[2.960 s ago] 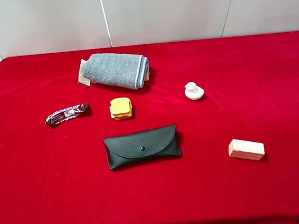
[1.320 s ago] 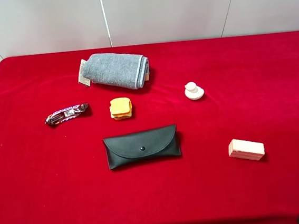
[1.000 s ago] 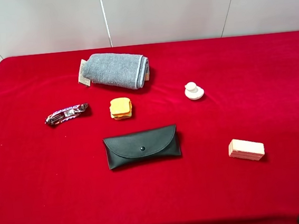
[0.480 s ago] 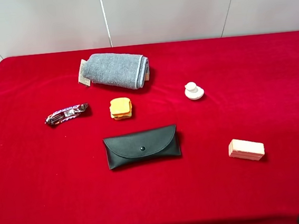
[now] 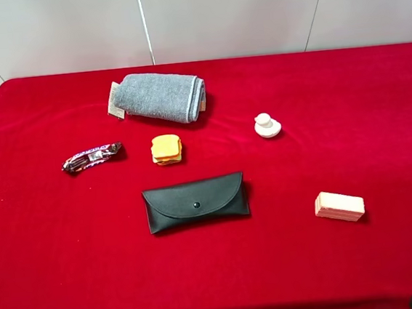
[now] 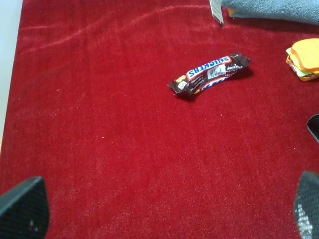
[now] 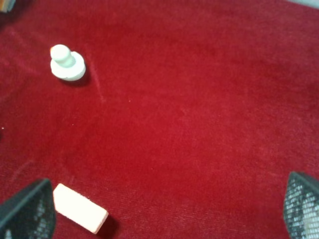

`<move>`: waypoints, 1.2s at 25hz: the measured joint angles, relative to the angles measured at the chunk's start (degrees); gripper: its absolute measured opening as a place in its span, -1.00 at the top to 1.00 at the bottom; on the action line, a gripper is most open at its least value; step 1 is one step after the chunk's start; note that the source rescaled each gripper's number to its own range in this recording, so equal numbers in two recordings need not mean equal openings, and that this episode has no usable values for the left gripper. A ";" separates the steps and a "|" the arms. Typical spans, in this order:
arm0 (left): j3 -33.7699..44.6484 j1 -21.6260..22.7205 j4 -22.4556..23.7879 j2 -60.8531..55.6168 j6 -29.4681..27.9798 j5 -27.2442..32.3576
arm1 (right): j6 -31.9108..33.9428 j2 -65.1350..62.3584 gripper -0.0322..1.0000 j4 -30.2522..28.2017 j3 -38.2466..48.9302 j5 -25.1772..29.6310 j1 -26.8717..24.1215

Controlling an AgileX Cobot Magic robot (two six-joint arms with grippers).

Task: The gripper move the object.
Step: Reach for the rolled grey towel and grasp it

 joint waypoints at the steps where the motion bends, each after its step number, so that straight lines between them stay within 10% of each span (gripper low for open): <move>1: 0.00 0.00 0.00 0.00 0.00 0.00 | -0.54 1.59 -1.00 0.17 -0.57 -0.08 0.00; 30: 0.00 0.00 0.00 0.00 0.00 0.00 | 1.07 38.48 -1.00 -2.34 -22.99 -2.98 22.48</move>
